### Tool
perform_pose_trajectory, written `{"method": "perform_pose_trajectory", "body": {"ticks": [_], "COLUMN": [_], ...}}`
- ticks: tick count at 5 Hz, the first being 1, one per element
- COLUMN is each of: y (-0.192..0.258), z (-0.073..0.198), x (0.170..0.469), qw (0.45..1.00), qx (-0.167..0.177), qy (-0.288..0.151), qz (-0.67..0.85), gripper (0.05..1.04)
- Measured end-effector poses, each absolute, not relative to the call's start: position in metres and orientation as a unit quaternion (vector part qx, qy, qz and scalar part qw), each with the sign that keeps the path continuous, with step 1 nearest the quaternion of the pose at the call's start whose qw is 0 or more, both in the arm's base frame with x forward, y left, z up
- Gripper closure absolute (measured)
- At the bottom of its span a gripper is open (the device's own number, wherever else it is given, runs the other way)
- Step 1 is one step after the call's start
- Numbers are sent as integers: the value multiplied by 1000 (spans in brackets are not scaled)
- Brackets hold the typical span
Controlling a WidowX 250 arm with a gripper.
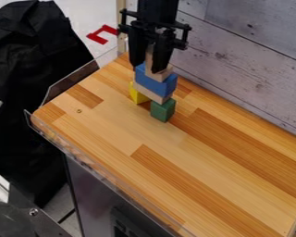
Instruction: Put the white cylinder on top of the tower
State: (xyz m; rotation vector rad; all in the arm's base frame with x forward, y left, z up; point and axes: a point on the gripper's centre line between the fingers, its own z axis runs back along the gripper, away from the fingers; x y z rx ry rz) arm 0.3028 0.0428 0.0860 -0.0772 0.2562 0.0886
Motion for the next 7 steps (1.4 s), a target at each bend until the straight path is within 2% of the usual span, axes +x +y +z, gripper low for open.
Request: {"method": "perform_pose_trajectory", "body": {"ticks": [3,4,5,6,7], "y": [46,47,46,47,49], "z": [84,83,78,78,81], "x": [302,302,301,303,301], "qw": [990,990,988,988,988], "qx": [-34,-30,-24,-20,-22], "qy": [127,127,137,132,132], "qz": [57,60,61,72,82], "gripper": [606,566,255,72,79]}}
